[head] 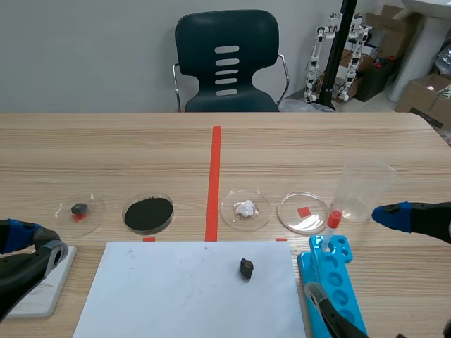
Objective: Pick up the middle mineral with the left hand
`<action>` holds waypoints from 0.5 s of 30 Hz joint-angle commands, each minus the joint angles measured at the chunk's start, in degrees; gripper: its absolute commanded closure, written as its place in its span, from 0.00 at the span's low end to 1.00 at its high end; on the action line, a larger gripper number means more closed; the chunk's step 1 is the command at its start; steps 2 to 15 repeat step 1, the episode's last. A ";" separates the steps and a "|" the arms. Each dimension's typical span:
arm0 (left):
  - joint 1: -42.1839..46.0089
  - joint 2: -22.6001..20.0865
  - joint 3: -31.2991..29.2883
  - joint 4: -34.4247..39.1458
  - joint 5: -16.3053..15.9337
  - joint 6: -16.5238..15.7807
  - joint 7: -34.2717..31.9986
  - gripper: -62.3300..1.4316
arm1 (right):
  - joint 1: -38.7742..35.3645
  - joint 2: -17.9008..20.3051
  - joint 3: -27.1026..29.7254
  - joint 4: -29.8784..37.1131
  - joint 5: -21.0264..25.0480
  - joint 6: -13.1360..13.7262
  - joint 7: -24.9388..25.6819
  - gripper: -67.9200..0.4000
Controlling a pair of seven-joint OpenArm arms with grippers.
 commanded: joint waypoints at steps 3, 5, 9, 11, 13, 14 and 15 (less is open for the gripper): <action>-0.31 0.61 0.48 0.98 -0.15 0.24 -0.85 0.80 | 0.35 -0.02 0.33 0.28 0.39 -0.20 0.68 0.06; -0.31 0.61 0.48 0.98 -0.15 0.24 -0.85 0.80 | 0.35 -0.02 0.33 0.28 0.39 -0.20 0.68 0.06; -0.31 0.61 0.48 0.98 -0.15 0.24 -0.85 0.80 | 0.35 -0.02 0.33 0.28 0.39 -0.20 0.68 0.06; -0.31 0.61 0.48 0.98 -0.15 0.24 -0.85 0.80 | 0.35 -0.02 0.33 0.28 0.39 -0.20 0.68 0.06; -0.31 0.61 0.48 0.98 -0.15 0.24 -0.85 0.80 | 0.35 -0.02 0.33 0.28 0.39 -0.20 0.68 0.06; -0.31 0.61 0.48 0.98 -0.15 0.24 -0.85 0.80 | 0.35 -0.02 0.33 0.28 0.39 -0.20 0.68 0.06; -0.31 0.61 0.48 0.98 -0.15 0.24 -0.85 0.80 | 0.35 -0.02 0.33 0.28 0.39 -0.20 0.68 0.06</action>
